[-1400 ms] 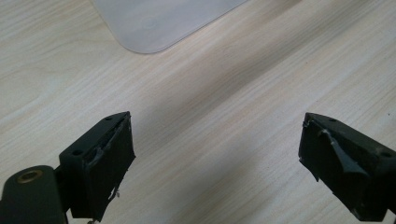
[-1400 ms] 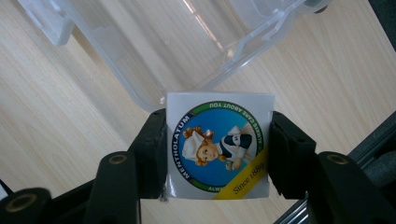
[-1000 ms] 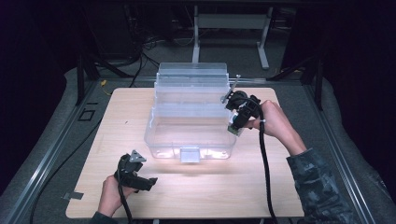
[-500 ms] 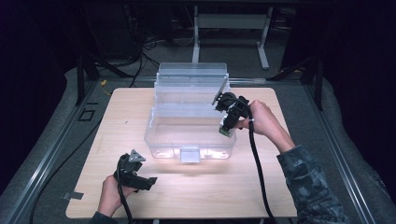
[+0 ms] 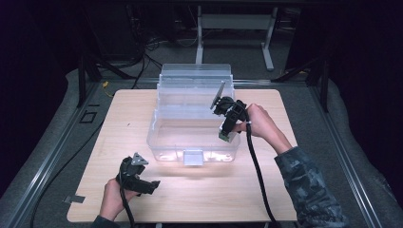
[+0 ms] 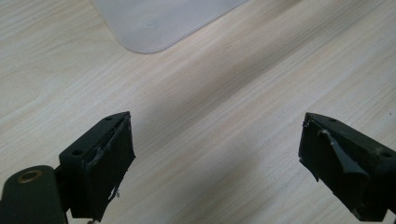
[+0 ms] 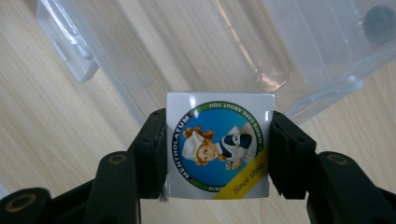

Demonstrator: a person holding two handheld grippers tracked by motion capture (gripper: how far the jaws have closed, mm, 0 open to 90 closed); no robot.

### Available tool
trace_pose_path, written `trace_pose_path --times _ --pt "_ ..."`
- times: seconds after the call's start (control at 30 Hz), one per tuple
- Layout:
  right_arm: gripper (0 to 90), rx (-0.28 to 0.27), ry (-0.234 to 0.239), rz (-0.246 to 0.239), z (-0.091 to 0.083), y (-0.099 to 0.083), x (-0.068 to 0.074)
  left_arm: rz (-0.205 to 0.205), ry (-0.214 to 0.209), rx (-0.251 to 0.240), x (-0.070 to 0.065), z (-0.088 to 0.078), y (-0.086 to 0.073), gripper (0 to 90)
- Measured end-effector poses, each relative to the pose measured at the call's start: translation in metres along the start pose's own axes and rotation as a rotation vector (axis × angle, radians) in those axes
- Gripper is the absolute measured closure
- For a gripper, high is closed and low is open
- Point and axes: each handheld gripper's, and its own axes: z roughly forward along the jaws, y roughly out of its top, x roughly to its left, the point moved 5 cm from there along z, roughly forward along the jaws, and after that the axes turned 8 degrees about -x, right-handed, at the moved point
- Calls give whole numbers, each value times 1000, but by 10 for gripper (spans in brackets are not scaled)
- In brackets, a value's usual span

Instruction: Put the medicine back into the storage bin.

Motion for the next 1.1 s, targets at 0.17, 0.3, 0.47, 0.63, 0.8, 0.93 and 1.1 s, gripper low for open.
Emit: trace_pose_path --times 0.17,0.3,0.47,0.63,0.8,0.93,1.1 --pt "464 32 16 2 7 -2 0 0 3 1 0 0 0 102" --pt "464 45 10 8 15 -3 0 -1 3 0 0 0 0 103" --pt "463 70 18 -2 23 -6 0 -1 3 1 -1 1 0 103" --pt "463 110 35 1 29 -9 1 1 2 2 -1 1 -1 104" --pt "463 114 37 11 36 -11 1 3 2 2 -1 1 -1 104" --pt "463 234 2 -26 33 -11 -2 3 3 3 -1 1 -1 104" --pt "463 234 13 -21 39 -12 0 8 -1 11 -1 1 -1 106"
